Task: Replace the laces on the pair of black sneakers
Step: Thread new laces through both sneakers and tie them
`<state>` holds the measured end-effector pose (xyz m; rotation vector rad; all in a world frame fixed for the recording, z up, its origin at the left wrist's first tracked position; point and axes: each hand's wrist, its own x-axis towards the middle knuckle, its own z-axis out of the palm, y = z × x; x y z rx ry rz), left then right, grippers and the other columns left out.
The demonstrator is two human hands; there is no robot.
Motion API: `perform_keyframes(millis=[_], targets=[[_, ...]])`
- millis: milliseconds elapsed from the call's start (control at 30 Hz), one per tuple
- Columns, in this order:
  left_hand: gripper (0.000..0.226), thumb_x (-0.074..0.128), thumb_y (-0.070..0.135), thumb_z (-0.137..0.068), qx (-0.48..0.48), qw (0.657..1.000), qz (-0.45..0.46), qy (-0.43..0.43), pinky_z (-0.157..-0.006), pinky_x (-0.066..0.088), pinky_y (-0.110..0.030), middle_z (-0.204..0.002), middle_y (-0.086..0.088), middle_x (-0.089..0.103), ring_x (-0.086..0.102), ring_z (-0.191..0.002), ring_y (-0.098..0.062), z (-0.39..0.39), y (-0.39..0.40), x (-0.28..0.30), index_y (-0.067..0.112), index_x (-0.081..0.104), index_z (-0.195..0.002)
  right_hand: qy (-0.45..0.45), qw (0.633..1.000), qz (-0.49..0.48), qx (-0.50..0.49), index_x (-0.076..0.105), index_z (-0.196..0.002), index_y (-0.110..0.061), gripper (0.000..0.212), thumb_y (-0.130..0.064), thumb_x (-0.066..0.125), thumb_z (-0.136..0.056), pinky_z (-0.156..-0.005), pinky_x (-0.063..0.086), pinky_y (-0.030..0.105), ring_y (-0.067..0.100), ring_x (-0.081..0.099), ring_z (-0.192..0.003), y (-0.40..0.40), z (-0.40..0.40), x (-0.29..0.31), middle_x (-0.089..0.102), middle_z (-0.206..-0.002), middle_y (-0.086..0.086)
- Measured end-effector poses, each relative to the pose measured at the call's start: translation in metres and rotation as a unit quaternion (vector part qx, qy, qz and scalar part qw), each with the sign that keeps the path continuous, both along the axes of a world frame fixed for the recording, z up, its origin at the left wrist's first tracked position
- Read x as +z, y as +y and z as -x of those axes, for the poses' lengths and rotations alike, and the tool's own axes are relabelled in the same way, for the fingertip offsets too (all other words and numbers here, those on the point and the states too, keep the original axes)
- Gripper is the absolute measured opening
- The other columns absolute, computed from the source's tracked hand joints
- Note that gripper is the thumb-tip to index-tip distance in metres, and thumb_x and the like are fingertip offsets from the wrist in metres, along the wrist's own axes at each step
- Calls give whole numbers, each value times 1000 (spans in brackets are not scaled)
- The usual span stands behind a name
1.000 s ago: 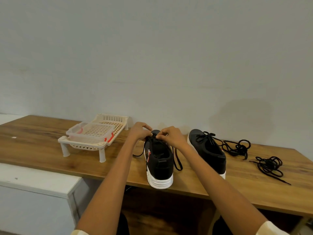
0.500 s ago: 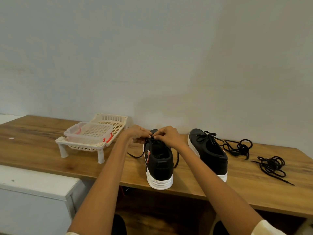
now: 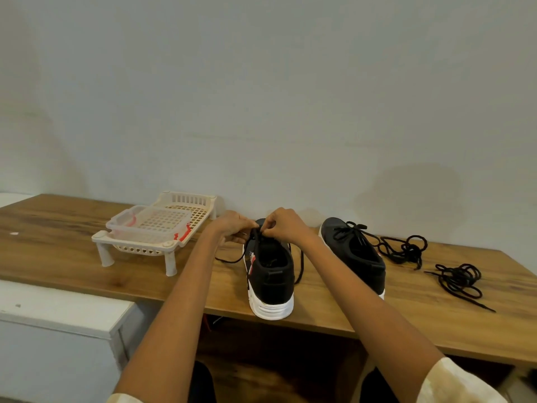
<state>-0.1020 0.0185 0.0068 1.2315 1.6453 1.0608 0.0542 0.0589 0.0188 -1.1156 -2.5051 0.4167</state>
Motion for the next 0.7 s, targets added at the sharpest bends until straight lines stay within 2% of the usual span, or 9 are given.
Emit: perform_keyframes(millis=[67,167,300,367,433,567,633,700], targets=[[12,60,8,-91,-32,999,5,-4,-55,52,-17,-74,-8,62,57,-61,-12,3,-1,-2,9,67,-82,28,1000,3,-8,67,-94,-10,10,-13,66,-84,-72,42,24,16,57,-86,0,1,-1,67,-102,6],[16,59,1,-88,-56,998,1,16,-62,50,-20,-80,-7,65,58,-69,-13,6,-4,-5,11,71,-90,86,996,28,-15,53,-90,-15,15,-13,67,-84,-66,41,24,15,54,-81,0,0,-5,59,-85,-2],[22,57,-4,-87,-38,993,-77,80,-61,44,-15,-73,-3,61,54,-69,-10,-2,-5,-6,12,67,-97,92,994,59,-7,62,-102,-11,17,-13,64,-85,-74,47,26,17,61,-88,3,0,-8,68,-100,8],[24,56,-10,-84,-2,989,-131,71,-66,46,-20,-71,-5,59,54,-68,-10,-4,-3,-3,10,65,-93,132,986,100,-6,65,-109,-12,22,-16,62,-87,-78,48,28,14,60,-86,4,1,-4,69,-100,8],[20,59,-7,-83,68,977,-197,52,-64,45,-17,-73,-3,60,55,-70,-9,-6,-1,4,10,65,-92,171,975,142,-6,67,-110,-12,24,-22,62,-89,-79,49,28,13,60,-84,6,2,2,68,-97,4],[15,63,2,-85,145,946,-288,9,-63,44,-19,-87,-3,64,56,-70,-7,-12,0,18,11,64,-97,169,977,131,7,71,-99,-8,23,-28,63,-90,-65,46,20,9,57,-68,7,9,9,66,-79,0],[20,63,8,-88,157,941,-298,-28,-63,44,-18,-92,-3,64,58,-71,-8,-13,-1,18,12,61,-108,230,964,134,-1,71,-95,-6,21,-24,62,-91,-63,47,17,8,58,-65,8,13,18,66,-77,1],[28,58,17,-93,132,954,-266,-44,-62,46,-18,-101,-2,62,59,-78,-7,-10,-3,16,13,57,-120,330,930,160,-8,68,-96,-6,17,-20,59,-94,-63,52,19,11,61,-71,12,13,33,68,-80,2]])
